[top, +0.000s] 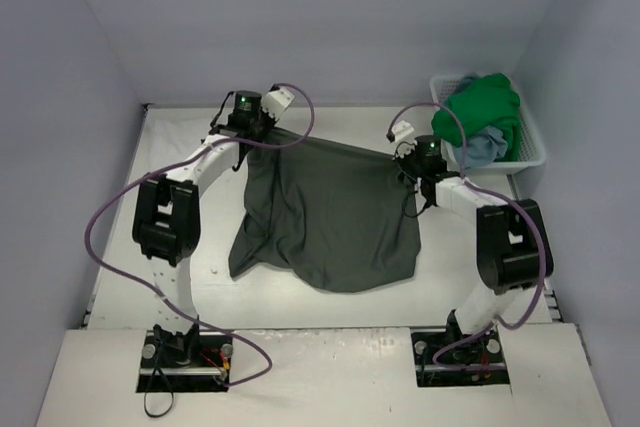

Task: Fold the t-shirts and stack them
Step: Flatten out the tshirt, then grap the side of the flattened tshirt closest away from the robot with both arms

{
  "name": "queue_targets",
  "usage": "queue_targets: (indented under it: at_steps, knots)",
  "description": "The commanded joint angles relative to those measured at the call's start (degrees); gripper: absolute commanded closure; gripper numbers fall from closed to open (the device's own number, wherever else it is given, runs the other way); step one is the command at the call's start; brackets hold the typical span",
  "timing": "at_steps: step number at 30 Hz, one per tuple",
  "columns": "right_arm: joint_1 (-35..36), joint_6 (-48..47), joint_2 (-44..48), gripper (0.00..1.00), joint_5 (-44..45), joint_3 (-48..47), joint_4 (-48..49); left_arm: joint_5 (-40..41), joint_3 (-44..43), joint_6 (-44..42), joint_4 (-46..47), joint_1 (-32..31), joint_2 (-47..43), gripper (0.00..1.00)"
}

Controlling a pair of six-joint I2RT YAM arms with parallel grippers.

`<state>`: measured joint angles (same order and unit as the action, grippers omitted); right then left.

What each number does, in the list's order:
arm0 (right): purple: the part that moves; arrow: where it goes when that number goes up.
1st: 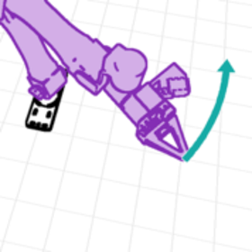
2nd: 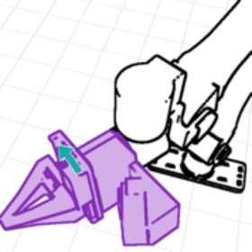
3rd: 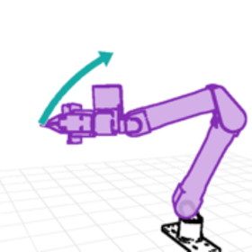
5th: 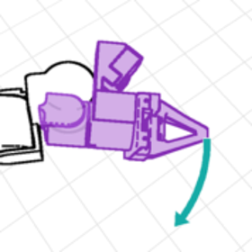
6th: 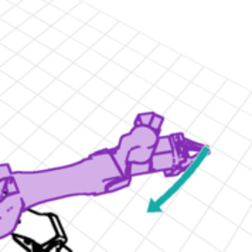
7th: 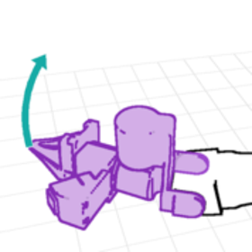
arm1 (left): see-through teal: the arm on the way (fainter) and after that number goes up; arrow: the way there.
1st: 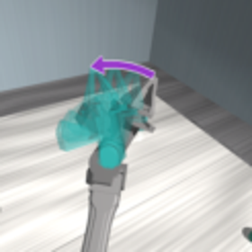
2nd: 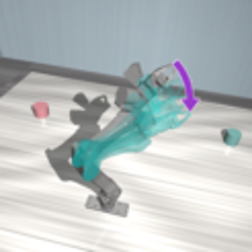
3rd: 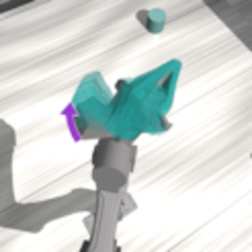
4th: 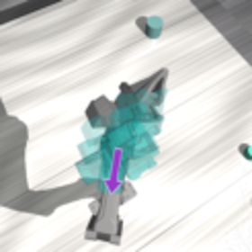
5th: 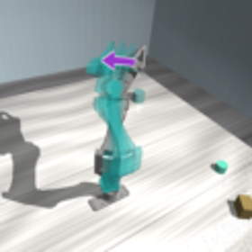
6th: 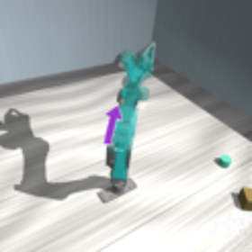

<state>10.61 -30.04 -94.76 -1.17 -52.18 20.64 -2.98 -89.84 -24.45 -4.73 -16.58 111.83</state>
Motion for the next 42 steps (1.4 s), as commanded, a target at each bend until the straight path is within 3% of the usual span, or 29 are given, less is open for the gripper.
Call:
queue_targets:
  at_steps: [1, 2, 3, 4, 6, 9, 10, 13, 17, 23, 24, 27, 31, 35, 42]
  knots:
    - [0.02, 3.41, -3.49, 1.0, 13.27, -5.29, 7.4, 5.88, -6.56, 1.95, 5.35, 0.23, 2.23, 1.0]
    - [0.11, 3.67, -5.33, 0.96, 14.86, -6.6, 7.13, 6.49, -8.05, 2.3, 5.0, 0.14, 2.77, 0.96]
    - [0.11, 3.59, -6.04, 0.93, 16.19, -7.22, 6.43, 6.85, -8.33, 2.3, 4.91, 0.06, 3.13, 0.73]
    - [0.02, 3.5, -6.57, 0.88, 17.33, -7.58, 6.34, 7.37, -8.42, 2.47, 5.26, -0.21, 3.22, 0.6]
    - [0.02, 3.41, -6.14, 0.78, 20.5, -7.41, 6.34, 9.92, -8.16, 2.48, 5.7, -0.82, 2.96, 0.42]
    - [0.11, 3.94, -3.25, 0.59, 22.87, -6.79, 4.85, 12.91, -7.1, 1.43, 5.96, -2.05, 1.2, 0.26]
    - [0.11, 4.2, -1.76, 0.59, 22.97, -6.97, 3.8, 13.96, -6.93, 1.07, 5.96, -2.4, 0.15, 0.17]
    - [0.11, 4.99, 1.93, 0.56, 20.86, -6.18, -0.15, 14.24, -4.82, -0.16, 4.82, -3.28, -3.62, 0.17]
    - [0.37, 4.73, 7.47, 0.59, 11.58, -5.39, -10.67, 9.94, -0.17, 2.12, -2.28, -3.99, -12.23, 0.17]
    - [1.86, -1.58, 16.53, 0.71, -0.65, -6.35, -30.43, -4.37, 10.9, 2.13, -15.26, -4.69, -30.69, 0.17]
    - [2.13, -3.25, 17.84, 0.71, -5.72, -6.96, -34.23, -8.05, 12.4, 1.25, -17.05, -4.78, -35.23, 0.17]
    - [3.8, -7.04, 20.22, 0.68, -9.98, -6.53, -41.81, -11.07, 18.9, -1.82, -23.64, -6.35, -43.41, 0.17]
    - [10.38, -11.0, 23.12, 0.67, -8.78, -0.13, -45.25, -11.34, 27.86, -7.18, -30.23, -7.5, -51.52, 0.17]
    - [22.4, -11.36, 23.13, 0.67, -5.6, 7.87, -45.17, -9.24, 36.74, -12.29, -32.44, -8.29, -58.55, 0.17]
    - [32.01, -7.93, 20.41, 0.68, -3.32, 11.4, -45.6, -8.61, 39.83, -11.68, -33.24, -8.38, -61.73, 0.17]
